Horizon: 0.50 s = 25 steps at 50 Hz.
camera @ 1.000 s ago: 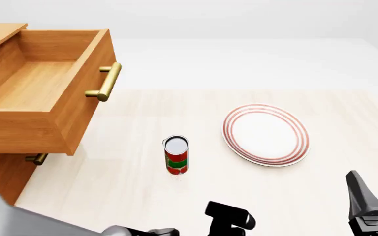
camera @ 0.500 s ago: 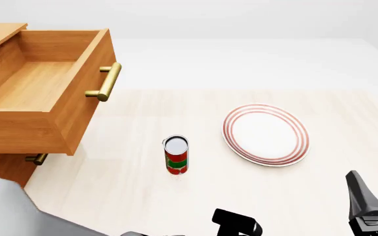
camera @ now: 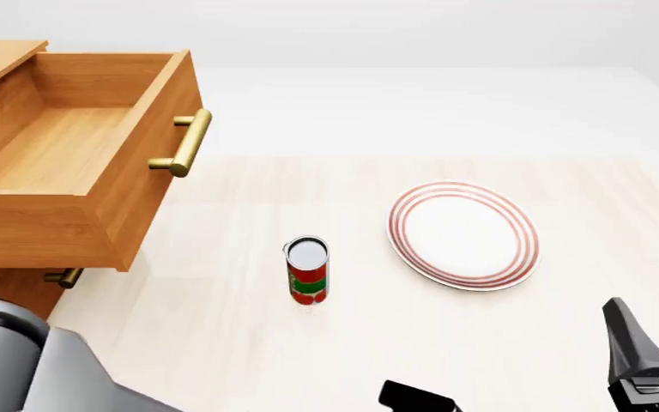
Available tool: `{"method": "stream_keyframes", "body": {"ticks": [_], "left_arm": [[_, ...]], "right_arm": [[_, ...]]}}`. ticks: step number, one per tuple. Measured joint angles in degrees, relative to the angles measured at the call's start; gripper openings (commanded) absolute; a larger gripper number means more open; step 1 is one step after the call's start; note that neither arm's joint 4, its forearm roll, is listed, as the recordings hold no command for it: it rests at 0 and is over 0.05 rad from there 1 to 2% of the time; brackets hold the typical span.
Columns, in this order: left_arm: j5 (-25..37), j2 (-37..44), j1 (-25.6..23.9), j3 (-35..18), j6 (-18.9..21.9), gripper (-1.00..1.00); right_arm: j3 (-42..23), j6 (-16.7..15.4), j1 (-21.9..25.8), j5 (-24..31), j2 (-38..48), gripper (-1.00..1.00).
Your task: Put the bowl in the top drawer of the cabinet.
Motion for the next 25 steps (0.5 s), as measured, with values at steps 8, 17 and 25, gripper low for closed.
{"method": "stream_keyframes", "body": {"ticks": [8, 17, 25], "left_arm": [[-0.2, 0.8, -0.3, -0.4, 0.2, 1.00], [-0.1, 1.1, -0.5, -0.8, 0.9, 1.00], [-0.4, 1.3, -0.8, -1.0, 2.1, 1.00]], "right_arm": [[0.0, 0.0, 0.0, 0.0, 0.0, 1.00], [0.0, 0.0, 0.0, 0.0, 0.0, 1.00], [0.0, 0.0, 0.0, 0.0, 0.0, 1.00]]}}
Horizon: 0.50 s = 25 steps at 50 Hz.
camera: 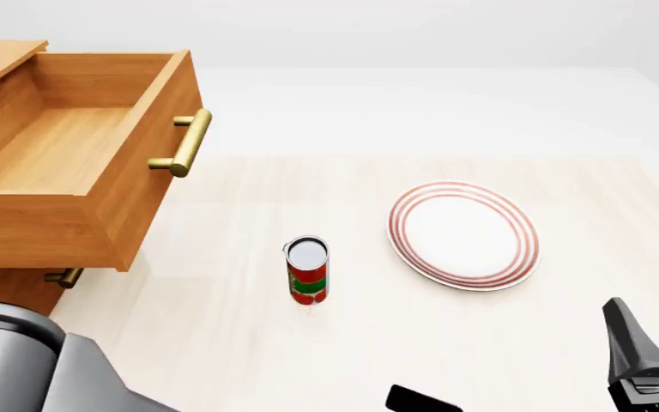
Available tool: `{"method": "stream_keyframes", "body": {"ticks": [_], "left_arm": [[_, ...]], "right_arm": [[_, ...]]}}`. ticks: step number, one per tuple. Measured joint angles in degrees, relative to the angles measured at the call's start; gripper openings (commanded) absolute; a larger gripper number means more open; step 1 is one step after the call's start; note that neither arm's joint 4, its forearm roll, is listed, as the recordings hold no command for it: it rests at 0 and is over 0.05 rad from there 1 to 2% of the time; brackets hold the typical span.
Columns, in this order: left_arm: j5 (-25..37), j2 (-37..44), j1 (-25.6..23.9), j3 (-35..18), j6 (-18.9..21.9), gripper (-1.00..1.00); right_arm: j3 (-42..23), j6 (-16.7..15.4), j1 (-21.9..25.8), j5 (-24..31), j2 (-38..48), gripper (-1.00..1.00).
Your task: Put the bowl in the top drawer of the cabinet.
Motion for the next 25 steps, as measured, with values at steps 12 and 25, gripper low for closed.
{"method": "stream_keyframes", "body": {"ticks": [12, 25], "left_arm": [[0.0, 0.3, -0.2, -0.3, -3.1, -1.00], [1.6, -0.8, 0.2, 0.4, -3.5, -1.00]], "right_arm": [[0.0, 0.0, 0.0, 0.0, 0.0, 1.00], [0.0, 0.0, 0.0, 0.0, 0.0, 1.00]]}}
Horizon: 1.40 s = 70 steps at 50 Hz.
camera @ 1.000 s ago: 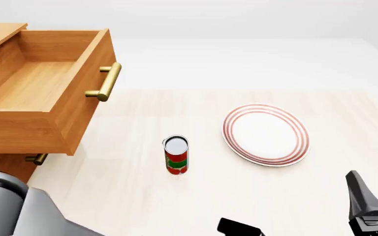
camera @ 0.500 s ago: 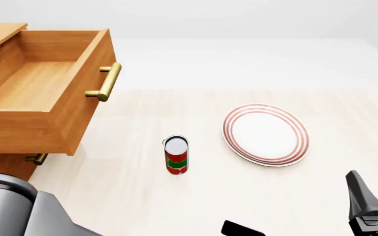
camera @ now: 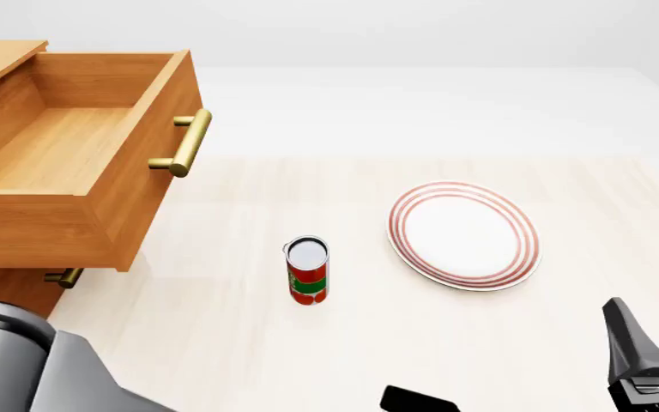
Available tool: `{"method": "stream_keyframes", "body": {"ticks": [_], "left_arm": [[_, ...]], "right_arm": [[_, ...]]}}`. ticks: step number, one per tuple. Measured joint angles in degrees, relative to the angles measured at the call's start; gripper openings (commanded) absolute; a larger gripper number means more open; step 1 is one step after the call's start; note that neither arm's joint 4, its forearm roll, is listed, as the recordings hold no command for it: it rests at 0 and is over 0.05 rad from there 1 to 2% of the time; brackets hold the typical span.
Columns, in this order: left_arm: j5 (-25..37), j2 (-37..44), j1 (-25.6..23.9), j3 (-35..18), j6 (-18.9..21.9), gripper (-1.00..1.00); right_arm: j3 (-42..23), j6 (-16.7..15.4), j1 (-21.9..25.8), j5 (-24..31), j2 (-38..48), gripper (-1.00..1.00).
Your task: Put the bowl in the top drawer of the cabinet.
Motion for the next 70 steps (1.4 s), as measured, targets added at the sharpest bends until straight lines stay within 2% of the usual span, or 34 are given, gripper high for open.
{"method": "stream_keyframes", "body": {"ticks": [25, 70], "left_arm": [[4.4, -6.5, 3.1, 1.6, 2.3, -1.00], [12.2, -20.6, 14.4, 4.1, 7.7, -1.00]], "right_arm": [[0.0, 0.0, 0.0, 0.0, 0.0, 1.00], [0.0, 0.0, 0.0, 0.0, 0.0, 1.00]]}}
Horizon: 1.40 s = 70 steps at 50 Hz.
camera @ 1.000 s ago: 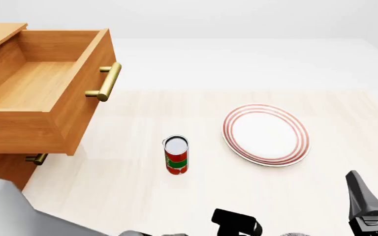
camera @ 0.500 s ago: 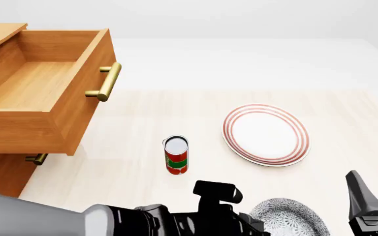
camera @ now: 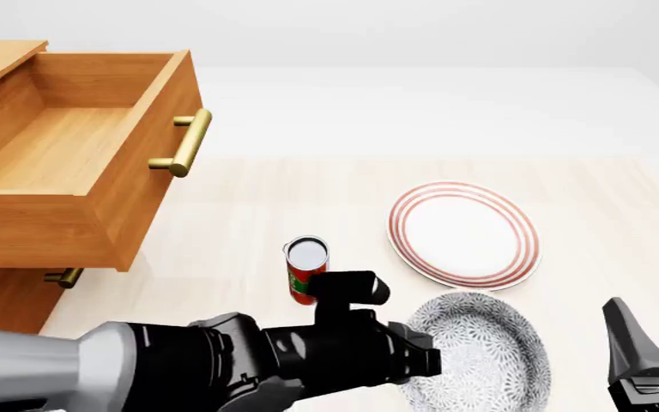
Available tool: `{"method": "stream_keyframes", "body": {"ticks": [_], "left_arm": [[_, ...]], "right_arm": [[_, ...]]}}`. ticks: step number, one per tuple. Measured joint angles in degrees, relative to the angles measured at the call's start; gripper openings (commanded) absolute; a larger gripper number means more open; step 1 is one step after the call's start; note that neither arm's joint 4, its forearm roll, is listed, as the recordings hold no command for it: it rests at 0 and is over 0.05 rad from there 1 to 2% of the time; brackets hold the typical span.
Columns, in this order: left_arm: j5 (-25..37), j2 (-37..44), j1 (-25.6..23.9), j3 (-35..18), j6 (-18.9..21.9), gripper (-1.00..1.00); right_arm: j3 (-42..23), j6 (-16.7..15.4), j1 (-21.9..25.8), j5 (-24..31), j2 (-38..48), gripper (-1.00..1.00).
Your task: Put the bowl in the top drawer of the cabinet.
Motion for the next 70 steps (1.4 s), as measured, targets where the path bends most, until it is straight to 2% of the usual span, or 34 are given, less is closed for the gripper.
{"method": "stream_keyframes", "body": {"ticks": [47, 70], "left_arm": [[11.3, -12.0, 7.0, -5.7, 5.5, -1.00], [16.8, -16.4, 9.5, -10.1, 8.0, -1.00]], "right_arm": [[0.0, 0.0, 0.0, 0.0, 0.0, 1.00], [0.0, 0.0, 0.0, 0.0, 0.0, 1.00]]}}
